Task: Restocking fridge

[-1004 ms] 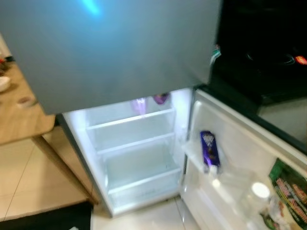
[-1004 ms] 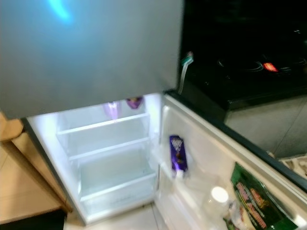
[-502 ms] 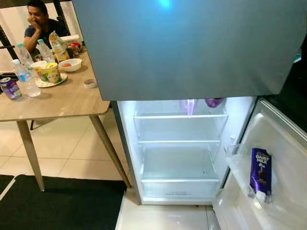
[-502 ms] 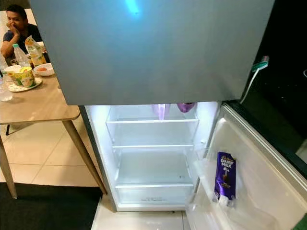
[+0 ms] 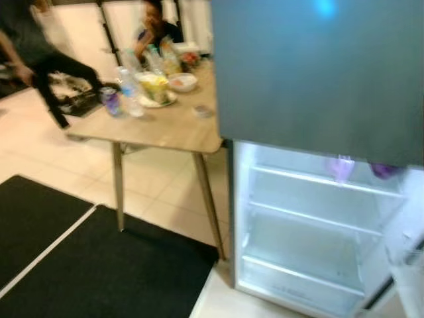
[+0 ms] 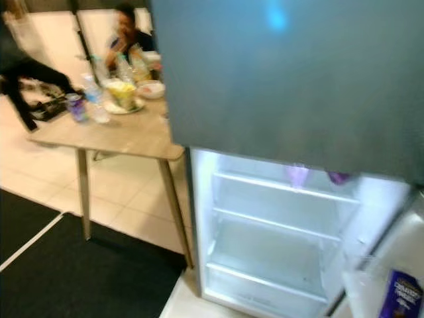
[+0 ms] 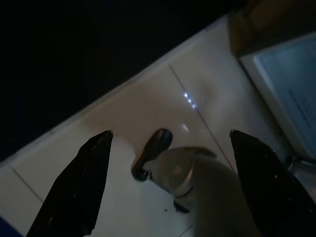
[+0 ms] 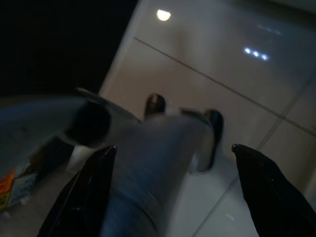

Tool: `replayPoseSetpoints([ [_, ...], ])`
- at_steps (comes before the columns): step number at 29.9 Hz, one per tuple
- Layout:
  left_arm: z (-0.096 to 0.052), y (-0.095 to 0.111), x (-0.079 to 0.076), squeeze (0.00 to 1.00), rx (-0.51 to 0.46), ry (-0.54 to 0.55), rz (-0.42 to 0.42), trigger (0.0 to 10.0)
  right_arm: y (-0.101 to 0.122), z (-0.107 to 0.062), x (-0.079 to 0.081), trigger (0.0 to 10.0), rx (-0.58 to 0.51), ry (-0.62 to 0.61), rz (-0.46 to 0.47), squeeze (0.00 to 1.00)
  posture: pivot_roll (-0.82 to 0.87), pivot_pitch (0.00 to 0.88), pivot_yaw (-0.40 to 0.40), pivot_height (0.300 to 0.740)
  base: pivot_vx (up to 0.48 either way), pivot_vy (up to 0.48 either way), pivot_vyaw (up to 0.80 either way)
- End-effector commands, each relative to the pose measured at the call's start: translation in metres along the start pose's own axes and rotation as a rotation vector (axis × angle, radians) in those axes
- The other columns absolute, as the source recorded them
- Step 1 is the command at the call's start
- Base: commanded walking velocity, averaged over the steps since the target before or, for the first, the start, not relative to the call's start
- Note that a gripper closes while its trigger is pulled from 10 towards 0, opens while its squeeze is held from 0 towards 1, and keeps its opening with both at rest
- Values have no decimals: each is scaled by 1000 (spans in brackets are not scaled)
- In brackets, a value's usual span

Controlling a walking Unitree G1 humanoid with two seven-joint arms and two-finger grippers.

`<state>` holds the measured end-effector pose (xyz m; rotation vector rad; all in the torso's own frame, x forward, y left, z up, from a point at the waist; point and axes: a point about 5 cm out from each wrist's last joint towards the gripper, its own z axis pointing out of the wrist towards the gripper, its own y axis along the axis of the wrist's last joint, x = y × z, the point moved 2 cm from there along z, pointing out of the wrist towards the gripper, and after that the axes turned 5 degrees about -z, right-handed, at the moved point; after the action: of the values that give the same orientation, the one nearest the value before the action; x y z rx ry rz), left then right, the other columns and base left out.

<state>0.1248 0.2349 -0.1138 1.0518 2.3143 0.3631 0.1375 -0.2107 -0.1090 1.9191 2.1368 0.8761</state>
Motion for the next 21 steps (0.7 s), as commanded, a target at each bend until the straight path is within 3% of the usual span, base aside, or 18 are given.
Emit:
replayPoseSetpoints([
  [1, 1, 5, -2, 0, -13, -8, 14, 10000, -13, -4, -3, 10000, 36, -24, 22, 0, -108, 31, 26, 740, 0, 0, 0],
  [21, 2, 4, -7, 0, -16, -45, 8, 10000, -19, -5, -6, 10000, 53, -70, 56, 0, -112, 43, 24, 740, 0, 0, 0],
])
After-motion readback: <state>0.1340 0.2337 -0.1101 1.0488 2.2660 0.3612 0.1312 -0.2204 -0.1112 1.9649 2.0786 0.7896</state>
